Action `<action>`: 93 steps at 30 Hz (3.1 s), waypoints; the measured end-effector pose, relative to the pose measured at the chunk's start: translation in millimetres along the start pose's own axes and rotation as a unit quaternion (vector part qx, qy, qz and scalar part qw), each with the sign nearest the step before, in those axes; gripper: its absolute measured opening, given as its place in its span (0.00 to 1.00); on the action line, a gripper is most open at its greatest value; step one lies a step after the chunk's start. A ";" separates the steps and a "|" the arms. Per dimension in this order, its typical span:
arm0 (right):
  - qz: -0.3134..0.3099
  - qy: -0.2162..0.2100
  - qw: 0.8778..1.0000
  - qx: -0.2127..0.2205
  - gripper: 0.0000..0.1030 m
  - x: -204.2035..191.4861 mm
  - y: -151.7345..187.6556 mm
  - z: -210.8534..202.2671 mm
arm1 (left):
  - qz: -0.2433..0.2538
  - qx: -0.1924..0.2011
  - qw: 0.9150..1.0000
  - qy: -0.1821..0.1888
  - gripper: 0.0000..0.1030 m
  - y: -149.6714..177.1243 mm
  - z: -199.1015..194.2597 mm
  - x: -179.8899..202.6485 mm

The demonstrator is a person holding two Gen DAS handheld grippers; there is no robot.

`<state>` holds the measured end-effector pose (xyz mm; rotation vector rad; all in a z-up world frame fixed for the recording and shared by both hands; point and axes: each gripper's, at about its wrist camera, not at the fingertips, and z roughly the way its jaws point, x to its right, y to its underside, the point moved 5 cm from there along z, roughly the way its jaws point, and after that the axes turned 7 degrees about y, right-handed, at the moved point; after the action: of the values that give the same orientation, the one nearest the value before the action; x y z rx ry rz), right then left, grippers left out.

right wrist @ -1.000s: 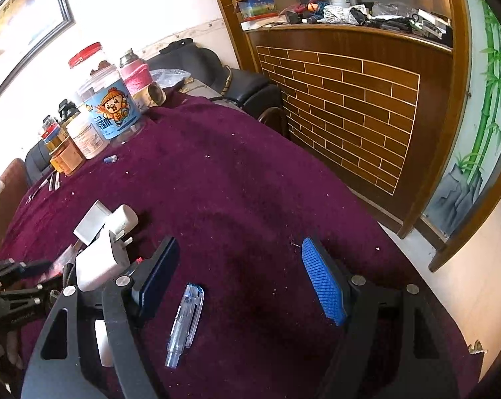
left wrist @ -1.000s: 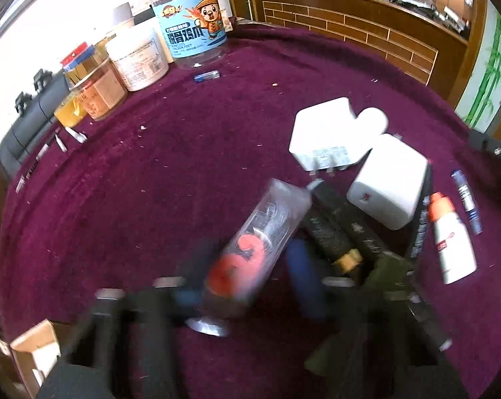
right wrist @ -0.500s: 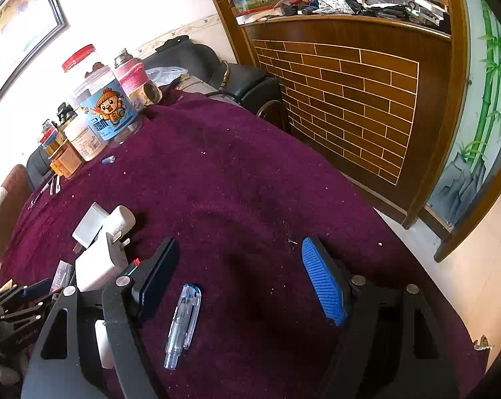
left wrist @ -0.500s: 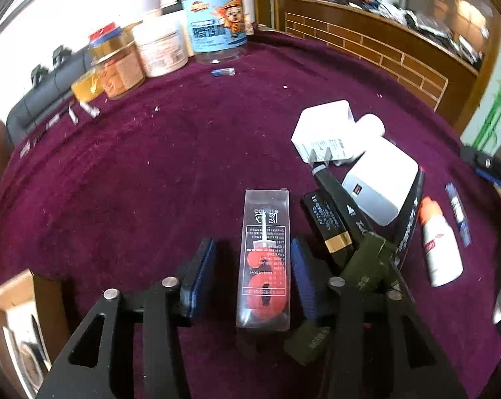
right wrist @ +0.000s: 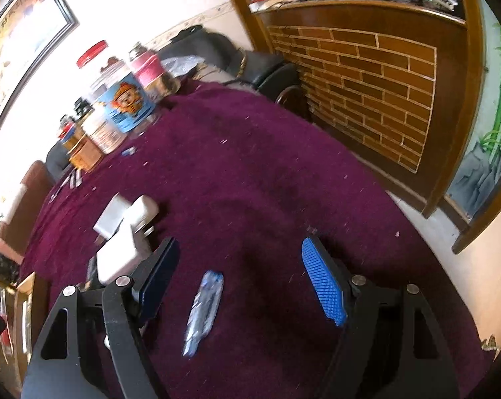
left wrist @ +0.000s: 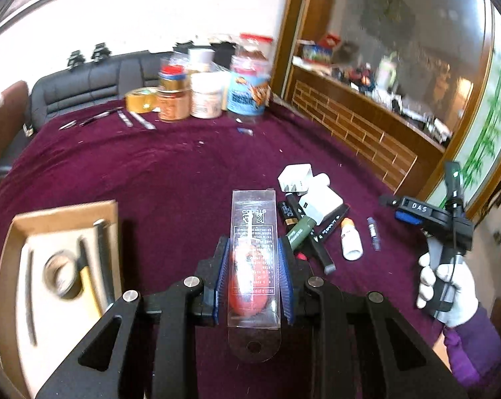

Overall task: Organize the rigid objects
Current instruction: 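Carry the clear package toward the box with the left tool while the right tool grasps a black marker, then lower the package and black marker into the box and open both tools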

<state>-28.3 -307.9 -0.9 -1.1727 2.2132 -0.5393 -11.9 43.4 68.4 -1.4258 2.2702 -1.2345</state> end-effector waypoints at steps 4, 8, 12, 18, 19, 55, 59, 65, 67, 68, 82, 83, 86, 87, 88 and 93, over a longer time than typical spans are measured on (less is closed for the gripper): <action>-0.033 -0.049 0.998 -0.028 0.74 -35.0 12.0 -15.6 | -0.042 0.015 0.999 -0.003 0.22 14.9 -25.3 -21.7; -0.082 -0.126 0.987 -0.060 0.72 -89.6 29.7 -22.1 | -0.083 0.025 0.996 -0.007 0.22 31.8 -41.4 -42.5; -0.132 -0.123 0.981 -0.077 0.47 -130.0 43.4 -8.8 | -0.107 0.031 0.994 -0.012 0.22 50.6 -57.9 -55.3; -0.152 -0.096 0.976 -0.126 0.32 -160.9 60.3 29.3 | -0.116 0.049 0.992 -0.021 0.23 62.4 -77.3 -61.9; -0.153 -0.090 0.976 -0.125 0.32 -164.0 60.5 30.9 | -0.115 0.051 0.992 -0.023 0.23 63.1 -78.8 -62.2; -0.184 0.057 0.976 -0.105 0.18 -187.9 68.0 52.0 | -0.180 0.087 0.980 0.001 0.23 100.0 -116.5 -106.2; -0.155 0.022 0.982 -0.107 0.12 -179.2 70.7 41.9 | -0.181 0.092 0.979 -0.012 0.23 104.3 -126.0 -112.8; -0.127 -0.079 0.984 -0.094 0.12 -186.4 68.1 -8.0 | -0.192 0.084 0.977 -0.041 0.23 104.8 -130.6 -139.4; -0.130 -0.113 0.980 -0.096 0.12 -200.8 70.5 -22.1 | -0.191 0.076 0.977 -0.054 0.23 101.3 -126.4 -149.0; -0.134 -0.134 0.977 -0.102 0.12 -211.8 73.5 -29.3 | -0.190 0.073 0.977 -0.060 0.23 99.8 -124.0 -152.4; -0.229 -0.250 0.919 -0.203 0.12 -358.5 167.6 -30.6 | -0.247 0.023 0.966 -0.071 0.23 77.6 -80.0 -221.4; -0.235 -0.250 0.916 -0.209 0.12 -367.3 174.0 -28.3 | -0.249 0.024 0.965 -0.077 0.23 76.6 -81.0 -225.1; -0.243 -0.260 0.904 -0.235 0.13 -396.1 194.2 -18.7 | -0.260 0.026 0.961 -0.092 0.23 77.6 -87.3 -238.3; -0.246 -0.261 0.902 -0.239 0.13 -402.5 198.3 -15.2 | -0.261 0.025 0.960 -0.100 0.23 78.7 -88.2 -242.8; -0.249 -0.260 0.900 -0.244 0.13 -409.7 202.5 -10.6 | -0.261 0.022 0.959 -0.104 0.23 79.7 -87.5 -245.7; -0.263 -0.247 0.896 -0.260 0.13 -446.4 220.8 16.1 | -0.258 0.001 0.960 -0.109 0.23 81.1 -73.6 -255.9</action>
<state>48.9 184.3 -10.0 -1.9564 1.6203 0.1804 27.5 307.8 -9.2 -2.1233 1.8070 -1.1221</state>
